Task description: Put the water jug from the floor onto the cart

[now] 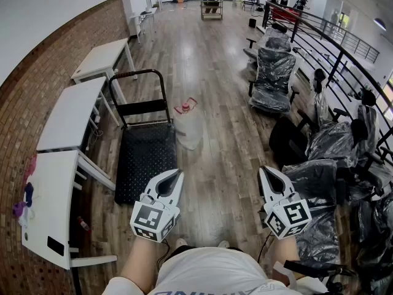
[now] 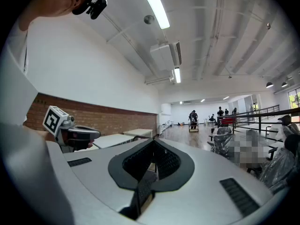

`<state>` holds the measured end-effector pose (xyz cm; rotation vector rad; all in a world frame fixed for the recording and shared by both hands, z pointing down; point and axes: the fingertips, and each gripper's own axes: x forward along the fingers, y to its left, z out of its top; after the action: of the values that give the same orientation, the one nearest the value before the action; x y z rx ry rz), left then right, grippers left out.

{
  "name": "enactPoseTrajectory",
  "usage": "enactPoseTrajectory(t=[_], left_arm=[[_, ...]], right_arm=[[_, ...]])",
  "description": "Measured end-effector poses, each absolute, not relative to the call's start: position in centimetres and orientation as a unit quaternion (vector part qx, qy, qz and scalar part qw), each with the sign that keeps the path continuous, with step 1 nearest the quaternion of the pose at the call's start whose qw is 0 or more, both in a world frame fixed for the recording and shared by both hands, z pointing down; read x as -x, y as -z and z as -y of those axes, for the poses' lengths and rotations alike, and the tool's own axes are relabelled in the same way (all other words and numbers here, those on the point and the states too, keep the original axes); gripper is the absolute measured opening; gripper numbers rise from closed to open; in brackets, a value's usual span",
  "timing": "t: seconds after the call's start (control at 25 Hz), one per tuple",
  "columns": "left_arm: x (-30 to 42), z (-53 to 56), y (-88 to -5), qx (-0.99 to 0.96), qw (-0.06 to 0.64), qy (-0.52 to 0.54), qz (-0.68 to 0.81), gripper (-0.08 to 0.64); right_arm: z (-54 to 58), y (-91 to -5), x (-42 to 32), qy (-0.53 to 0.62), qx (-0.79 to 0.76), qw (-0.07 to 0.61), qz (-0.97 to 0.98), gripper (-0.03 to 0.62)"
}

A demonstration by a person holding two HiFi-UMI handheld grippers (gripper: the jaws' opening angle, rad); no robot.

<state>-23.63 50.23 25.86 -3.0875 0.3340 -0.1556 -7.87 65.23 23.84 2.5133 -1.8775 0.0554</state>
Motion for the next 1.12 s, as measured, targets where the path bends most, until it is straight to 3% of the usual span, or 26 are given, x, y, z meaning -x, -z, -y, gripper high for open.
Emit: enactPoseTrajectory(t=[0.32, 0.64, 1.12], left_arm=[[21.7, -52.8, -25.6, 0.990, 0.000, 0.044, -0.134, 0.000], [21.2, -54.5, -27.1, 0.985, -0.012, 0.061, -0.163, 0.000], [17.6, -49.6, -29.0, 0.982, -0.047, 0.057, -0.174, 0.000]], right_arm=[[-67.9, -24.7, 5.7, -0.010, -0.791, 0.043, 0.610, 0.003], [-68.8, -27.1, 4.0, -0.035, -0.771, 0.037, 0.635, 0.003], [-64.2, -28.8, 0.7, -0.057, -0.759, 0.060, 0.646, 0.003]])
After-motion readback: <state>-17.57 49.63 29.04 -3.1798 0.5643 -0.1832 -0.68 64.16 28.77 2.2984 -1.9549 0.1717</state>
